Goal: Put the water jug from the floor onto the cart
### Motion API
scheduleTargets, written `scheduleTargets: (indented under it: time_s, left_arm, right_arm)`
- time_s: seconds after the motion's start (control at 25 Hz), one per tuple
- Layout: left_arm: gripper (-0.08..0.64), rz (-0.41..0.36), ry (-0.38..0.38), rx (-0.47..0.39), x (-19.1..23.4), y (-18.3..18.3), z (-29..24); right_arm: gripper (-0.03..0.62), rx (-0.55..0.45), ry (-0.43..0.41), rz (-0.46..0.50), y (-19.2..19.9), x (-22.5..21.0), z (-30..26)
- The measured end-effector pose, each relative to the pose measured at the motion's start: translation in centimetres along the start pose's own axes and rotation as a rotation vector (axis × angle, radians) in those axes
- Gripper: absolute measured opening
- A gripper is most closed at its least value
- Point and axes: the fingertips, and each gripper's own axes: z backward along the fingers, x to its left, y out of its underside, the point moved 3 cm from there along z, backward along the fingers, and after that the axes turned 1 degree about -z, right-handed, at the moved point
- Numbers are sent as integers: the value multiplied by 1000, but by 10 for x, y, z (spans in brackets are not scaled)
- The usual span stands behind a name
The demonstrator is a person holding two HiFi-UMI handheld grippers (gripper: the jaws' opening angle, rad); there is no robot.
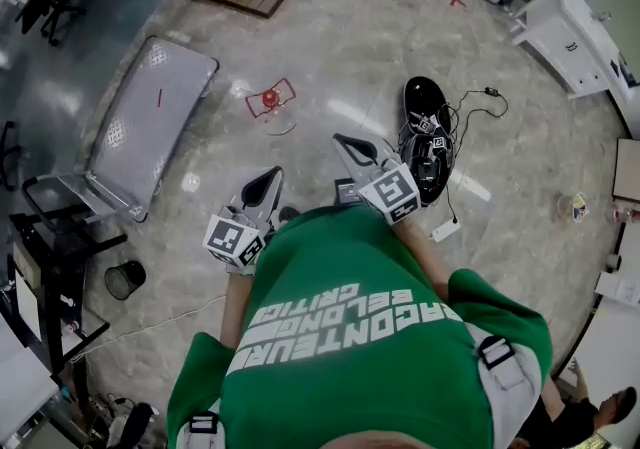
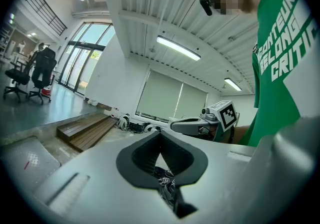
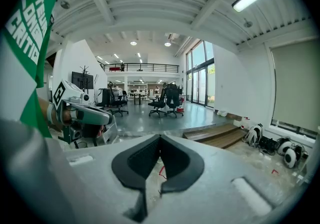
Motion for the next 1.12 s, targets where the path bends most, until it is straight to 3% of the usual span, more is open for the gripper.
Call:
scheduleTargets:
  time_s: [1.12]
  left_arm:
    - [15,-2,115,13,14,8,36]
  right_arm:
    - [-8,42,142,-6,10,47,13]
